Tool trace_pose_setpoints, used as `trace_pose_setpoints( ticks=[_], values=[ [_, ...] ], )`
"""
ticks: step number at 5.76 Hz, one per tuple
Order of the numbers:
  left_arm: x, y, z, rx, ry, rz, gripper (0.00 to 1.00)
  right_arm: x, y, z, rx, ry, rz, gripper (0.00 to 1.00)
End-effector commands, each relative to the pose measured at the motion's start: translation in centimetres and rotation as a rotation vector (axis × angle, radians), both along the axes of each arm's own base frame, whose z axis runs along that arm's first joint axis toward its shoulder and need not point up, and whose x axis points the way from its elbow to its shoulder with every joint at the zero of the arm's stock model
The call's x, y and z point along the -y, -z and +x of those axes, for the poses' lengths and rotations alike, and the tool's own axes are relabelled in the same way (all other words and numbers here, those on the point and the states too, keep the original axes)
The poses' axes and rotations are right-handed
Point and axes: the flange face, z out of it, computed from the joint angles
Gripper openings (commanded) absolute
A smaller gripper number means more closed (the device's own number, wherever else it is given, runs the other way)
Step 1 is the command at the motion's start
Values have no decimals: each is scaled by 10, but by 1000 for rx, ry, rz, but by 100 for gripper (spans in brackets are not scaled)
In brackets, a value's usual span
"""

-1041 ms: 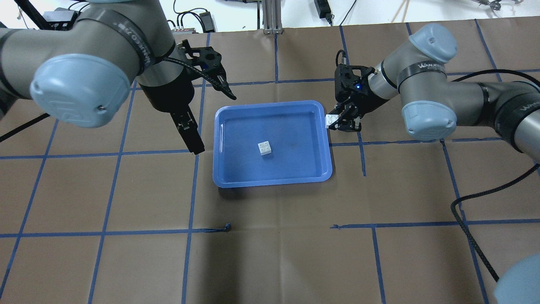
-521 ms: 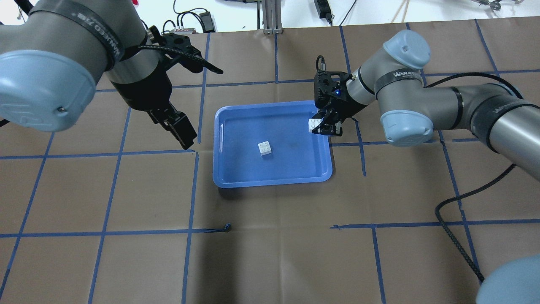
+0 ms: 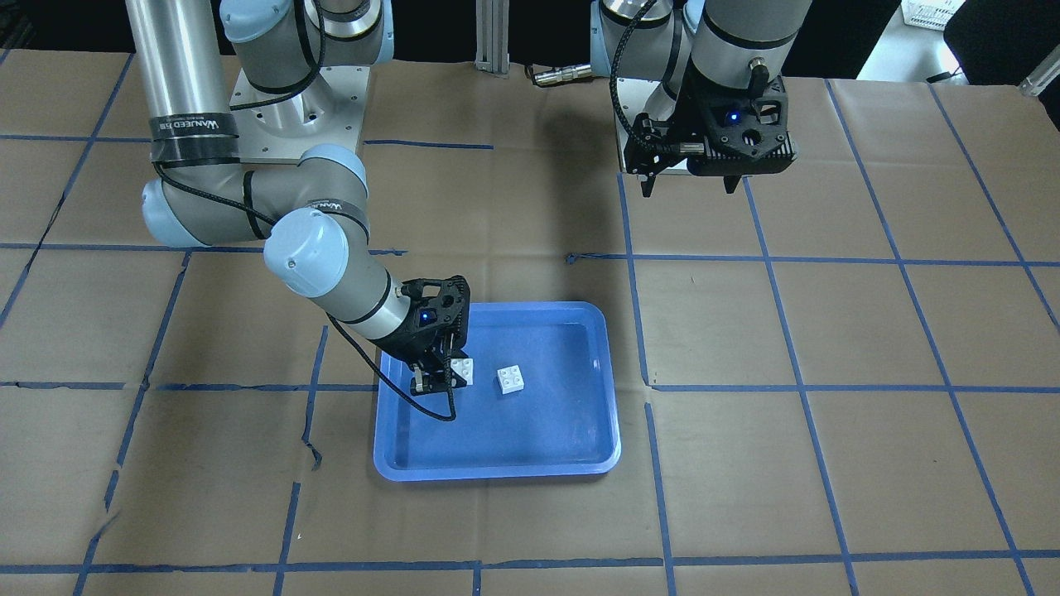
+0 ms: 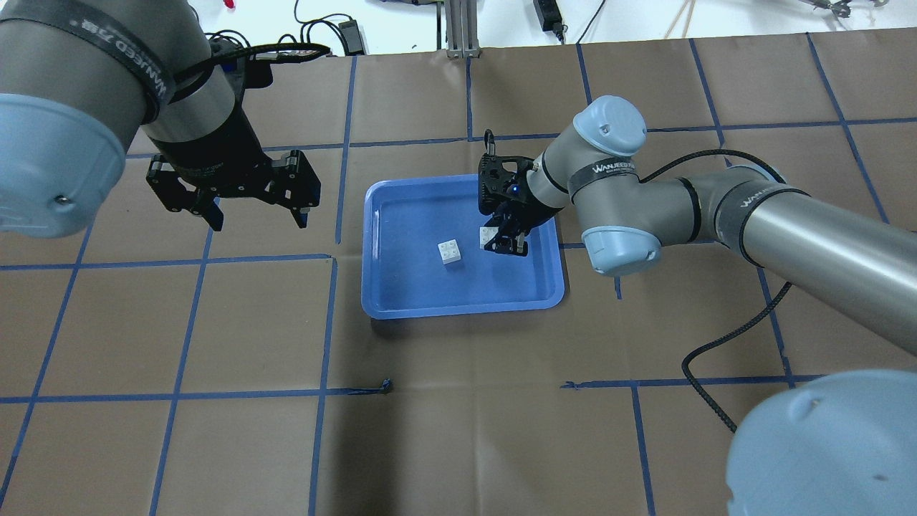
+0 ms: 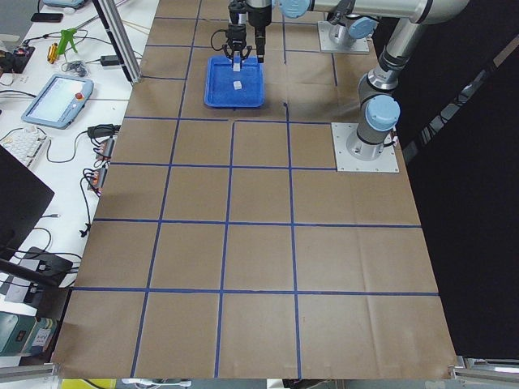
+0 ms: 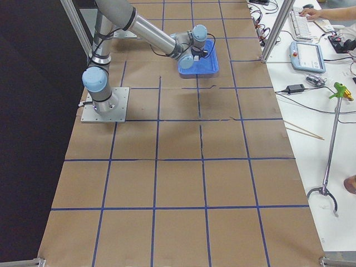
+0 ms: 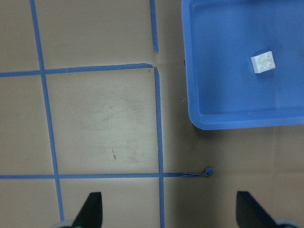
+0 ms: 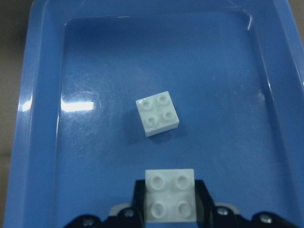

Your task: Assemble white blocks and place on blue tray

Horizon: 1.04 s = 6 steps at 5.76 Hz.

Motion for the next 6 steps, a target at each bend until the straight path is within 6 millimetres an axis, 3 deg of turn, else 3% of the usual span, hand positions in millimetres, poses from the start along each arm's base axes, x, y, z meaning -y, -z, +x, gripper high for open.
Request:
trace_pose_setpoints(
  ticks=[1, 2, 3, 6],
  values=[
    [-1, -8, 3, -4, 158, -16, 99, 3, 18, 11, 7, 19, -22, 25],
    [-3, -3, 4, -9, 156, -6, 99, 3, 24, 14, 8, 16, -25, 25],
    [0, -20, 4, -13, 161, -57, 99, 3, 25, 14, 9, 27, -22, 25],
    [-4, -30, 3, -12, 56, -99, 99, -2, 26, 24, 11, 35, -7, 25]
  ],
)
